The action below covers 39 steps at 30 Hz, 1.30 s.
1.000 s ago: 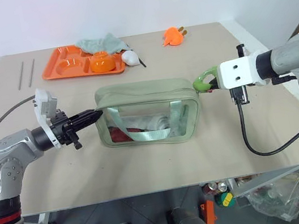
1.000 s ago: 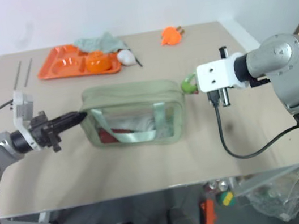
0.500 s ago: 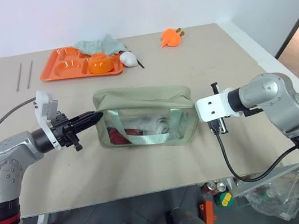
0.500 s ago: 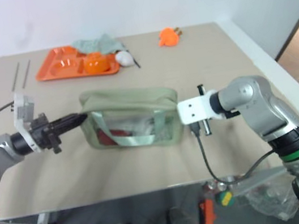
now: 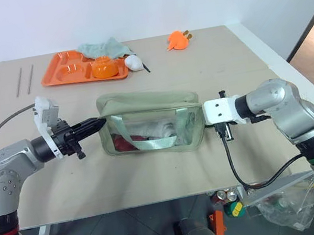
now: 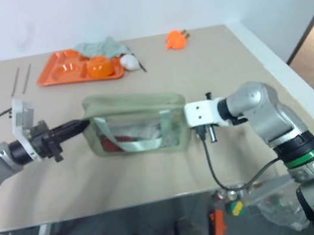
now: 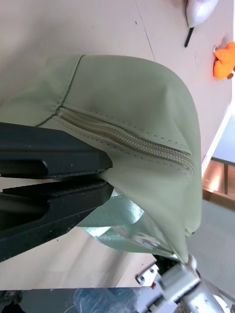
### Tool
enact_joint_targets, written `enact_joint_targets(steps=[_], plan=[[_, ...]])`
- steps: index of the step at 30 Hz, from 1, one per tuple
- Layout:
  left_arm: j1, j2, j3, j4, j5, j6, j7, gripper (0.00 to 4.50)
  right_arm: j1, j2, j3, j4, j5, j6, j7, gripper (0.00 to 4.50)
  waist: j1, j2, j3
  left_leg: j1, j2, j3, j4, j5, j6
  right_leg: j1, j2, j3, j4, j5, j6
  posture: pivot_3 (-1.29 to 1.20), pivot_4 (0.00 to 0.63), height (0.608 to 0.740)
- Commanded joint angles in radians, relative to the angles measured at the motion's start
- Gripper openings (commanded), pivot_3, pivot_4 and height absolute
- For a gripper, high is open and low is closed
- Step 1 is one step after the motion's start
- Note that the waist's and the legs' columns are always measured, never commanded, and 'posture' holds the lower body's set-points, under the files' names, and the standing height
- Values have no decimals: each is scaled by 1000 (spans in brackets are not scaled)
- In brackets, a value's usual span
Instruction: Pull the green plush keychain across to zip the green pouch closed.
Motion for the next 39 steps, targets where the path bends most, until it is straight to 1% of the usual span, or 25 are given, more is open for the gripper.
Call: enact_joint_targets(steps=[1,3,5,11,17,19,22,25,30,34,36,37,39], plan=[[0,13,26,-18,-13,-4,0,0,-57,-13,-142,-31,150,75,24,46,0,0,0,0,0,0,0,0,0,0,0,0,0,0,0,0,150,740],[-3,11,22,-16,-12,-5,0,0,-65,-31,-188,-40,210,112,43,46,0,0,0,-1,0,0,0,0,0,-1,0,0,0,0,0,0,150,740],[-8,9,20,-12,-11,-5,0,0,-51,-63,-212,-56,238,130,64,46,3,0,0,-1,0,0,0,0,0,-1,0,0,0,0,0,0,150,740],[-14,4,17,-5,-13,-5,0,0,30,-122,-199,-124,249,159,68,46,3,0,0,-1,0,0,0,-1,1,-1,0,0,0,-1,0,0,150,740],[-18,0,14,-6,-14,-4,3,0,75,-115,-110,-141,160,149,26,46,2,1,1,-1,0,1,0,0,0,-1,0,1,0,-1,0,0,150,740],[-18,-3,13,-9,-17,-2,6,0,94,-104,-57,-155,118,124,18,46,2,1,1,-1,0,1,0,0,0,-1,0,1,0,-1,0,0,150,740],[-18,-5,12,-12,-20,0,8,0,105,-54,19,-171,78,126,-6,46,1,1,0,-1,0,1,0,0,0,-2,0,1,0,-1,0,0,150,740],[-17,-6,12,-13,-23,1,11,0,117,-40,57,-177,44,110,-8,46,2,0,0,-1,0,0,0,0,0,-2,0,0,0,-1,0,0,150,740],[-14,-3,14,-13,-25,2,12,0,96,-47,29,-146,48,100,-4,46,1,0,0,-1,0,0,0,0,0,-1,0,0,0,-1,0,0,150,740],[-11,2,21,-1,-24,9,19,0,69,-57,-31,-106,89,121,-3,46,1,0,0,-1,0,0,0,0,0,-1,0,0,0,-1,0,0,150,740],[-13,5,24,7,-32,20,19,0,44,-51,-65,-78,117,159,-16,661,1,0,0,-1,0,0,0,0,0,-1,0,0,0,-1,0,0,150,740],[-21,6,32,19,-42,31,24,733,35,-50,-95,-73,151,174,-11,935,2,0,0,-1,0,0,0,0,0,-1,0,1,0,-1,0,0,150,740],[-32,13,42,32,-51,38,21,1376,17,-50,-145,-57,198,201,-17,1611,2,0,0,-1,0,0,0,0,0,-1,0,1,0,0,0,0,150,740]])
